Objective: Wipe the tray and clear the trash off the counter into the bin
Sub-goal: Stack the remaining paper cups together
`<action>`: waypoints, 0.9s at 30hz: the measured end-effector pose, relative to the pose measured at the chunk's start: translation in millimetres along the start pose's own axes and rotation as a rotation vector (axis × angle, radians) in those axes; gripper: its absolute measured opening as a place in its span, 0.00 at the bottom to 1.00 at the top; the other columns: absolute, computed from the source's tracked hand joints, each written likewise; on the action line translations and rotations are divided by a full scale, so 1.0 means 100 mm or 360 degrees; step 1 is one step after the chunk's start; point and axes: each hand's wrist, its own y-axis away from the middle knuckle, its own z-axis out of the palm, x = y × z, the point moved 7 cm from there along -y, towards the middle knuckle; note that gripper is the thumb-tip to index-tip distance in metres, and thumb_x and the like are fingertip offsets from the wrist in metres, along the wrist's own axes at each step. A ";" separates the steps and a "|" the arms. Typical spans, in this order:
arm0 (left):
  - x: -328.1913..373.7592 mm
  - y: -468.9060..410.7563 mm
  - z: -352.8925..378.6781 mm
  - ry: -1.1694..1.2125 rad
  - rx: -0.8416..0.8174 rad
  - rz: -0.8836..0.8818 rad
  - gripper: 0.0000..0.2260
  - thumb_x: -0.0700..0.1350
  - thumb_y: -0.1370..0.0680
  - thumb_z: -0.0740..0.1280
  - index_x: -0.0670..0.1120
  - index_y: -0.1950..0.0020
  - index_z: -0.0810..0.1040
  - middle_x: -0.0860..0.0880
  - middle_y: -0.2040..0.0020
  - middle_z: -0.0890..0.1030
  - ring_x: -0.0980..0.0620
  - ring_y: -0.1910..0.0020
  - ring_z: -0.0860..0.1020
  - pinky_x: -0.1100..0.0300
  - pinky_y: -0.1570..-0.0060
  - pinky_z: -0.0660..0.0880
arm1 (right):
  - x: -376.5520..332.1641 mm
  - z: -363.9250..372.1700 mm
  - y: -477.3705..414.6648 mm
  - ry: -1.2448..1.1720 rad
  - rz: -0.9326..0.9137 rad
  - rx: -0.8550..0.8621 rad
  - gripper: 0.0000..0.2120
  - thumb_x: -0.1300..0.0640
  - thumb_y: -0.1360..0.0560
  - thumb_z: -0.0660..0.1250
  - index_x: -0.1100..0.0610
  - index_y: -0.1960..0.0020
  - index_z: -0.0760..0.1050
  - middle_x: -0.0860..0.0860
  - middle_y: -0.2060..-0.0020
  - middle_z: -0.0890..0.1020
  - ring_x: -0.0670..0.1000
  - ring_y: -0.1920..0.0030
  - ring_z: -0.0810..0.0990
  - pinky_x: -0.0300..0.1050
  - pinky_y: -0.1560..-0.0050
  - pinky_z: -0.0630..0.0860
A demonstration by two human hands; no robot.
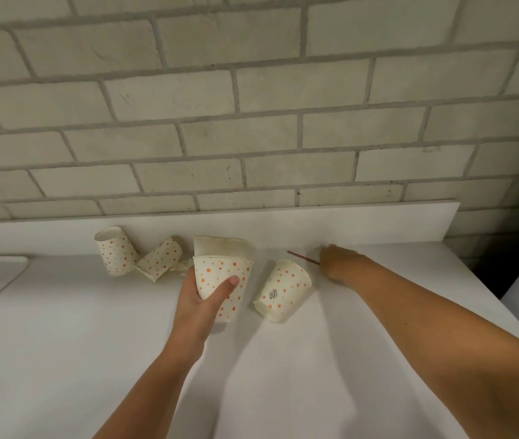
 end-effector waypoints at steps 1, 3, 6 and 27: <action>0.01 0.02 0.00 0.0005 -0.0003 0.0002 0.21 0.46 0.31 0.75 0.52 0.41 0.71 0.49 0.46 0.80 0.53 0.48 0.79 0.60 0.60 0.74 | 0.04 0.03 0.04 0.0063 -0.0021 -0.0084 0.15 0.65 0.21 0.54 0.64 0.38 0.71 0.57 0.41 0.76 0.57 0.42 0.77 0.46 0.44 0.72; 0.01 0.07 0.03 0.0002 -0.0013 -0.0002 0.22 0.46 0.31 0.75 0.53 0.42 0.71 0.50 0.46 0.79 0.53 0.48 0.78 0.60 0.60 0.74 | 0.13 0.08 0.12 0.0132 -0.0028 -0.0205 0.07 0.67 0.25 0.58 0.64 0.55 0.74 0.55 0.57 0.77 0.54 0.58 0.77 0.43 0.54 0.71; 0.02 0.20 0.06 -0.0016 -0.0014 -0.0018 0.26 0.50 0.37 0.74 0.54 0.42 0.70 0.51 0.46 0.79 0.52 0.47 0.78 0.61 0.61 0.74 | 0.22 0.15 0.24 0.0163 -0.0025 -0.0211 0.11 0.66 0.27 0.61 0.64 0.46 0.76 0.57 0.51 0.79 0.55 0.55 0.78 0.43 0.53 0.74; 0.27 0.94 0.04 -0.0109 -0.0039 0.0104 0.20 0.43 0.28 0.72 0.55 0.42 0.68 0.57 0.50 0.76 0.59 0.51 0.76 0.65 0.62 0.72 | 0.46 0.39 1.13 -0.0233 0.0501 0.0182 0.16 0.64 0.22 0.55 0.61 0.36 0.71 0.55 0.41 0.78 0.54 0.42 0.78 0.42 0.46 0.72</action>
